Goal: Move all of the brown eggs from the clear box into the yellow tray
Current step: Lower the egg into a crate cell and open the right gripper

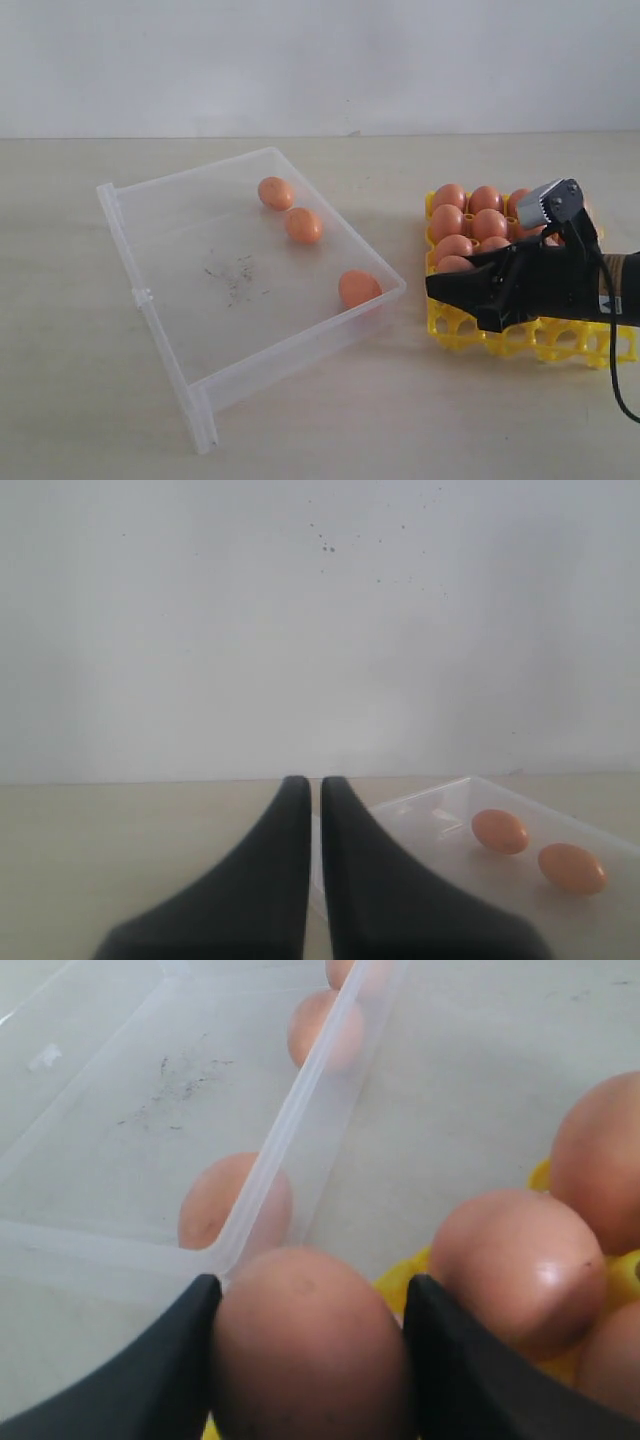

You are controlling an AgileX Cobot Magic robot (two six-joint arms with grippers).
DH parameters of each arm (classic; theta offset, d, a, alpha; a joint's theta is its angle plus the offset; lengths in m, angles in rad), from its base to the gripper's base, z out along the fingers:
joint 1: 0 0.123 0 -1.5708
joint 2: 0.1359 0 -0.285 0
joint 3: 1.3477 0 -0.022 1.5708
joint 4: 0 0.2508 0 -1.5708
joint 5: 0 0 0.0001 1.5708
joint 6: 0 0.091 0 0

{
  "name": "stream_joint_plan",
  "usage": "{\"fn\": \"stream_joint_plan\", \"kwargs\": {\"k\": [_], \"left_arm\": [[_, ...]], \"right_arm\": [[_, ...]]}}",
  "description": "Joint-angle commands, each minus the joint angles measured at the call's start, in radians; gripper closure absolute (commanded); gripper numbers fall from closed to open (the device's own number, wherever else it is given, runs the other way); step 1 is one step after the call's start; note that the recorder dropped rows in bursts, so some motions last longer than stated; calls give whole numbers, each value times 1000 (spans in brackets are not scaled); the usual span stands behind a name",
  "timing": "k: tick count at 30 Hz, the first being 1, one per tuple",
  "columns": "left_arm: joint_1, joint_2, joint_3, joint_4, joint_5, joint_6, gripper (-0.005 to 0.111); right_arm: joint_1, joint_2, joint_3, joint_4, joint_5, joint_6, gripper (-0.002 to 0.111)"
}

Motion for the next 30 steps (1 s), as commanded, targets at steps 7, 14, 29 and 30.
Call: {"fn": "stream_joint_plan", "kwargs": {"k": [7, 14, 29, 30], "left_arm": [[-3, 4, -2, -5, -16, 5, 103], [-3, 4, -2, -5, -16, 5, 103], [-3, 4, -2, -5, -16, 5, 103], [-3, 4, -2, -5, -16, 5, 103]], "right_arm": [[112, 3, -68, 32, 196, 34, 109], [112, 3, -70, 51, 347, 77, 109], [112, -94, -70, 40, 297, 120, 47], [112, -119, -70, 40, 301, 133, 47]]}}
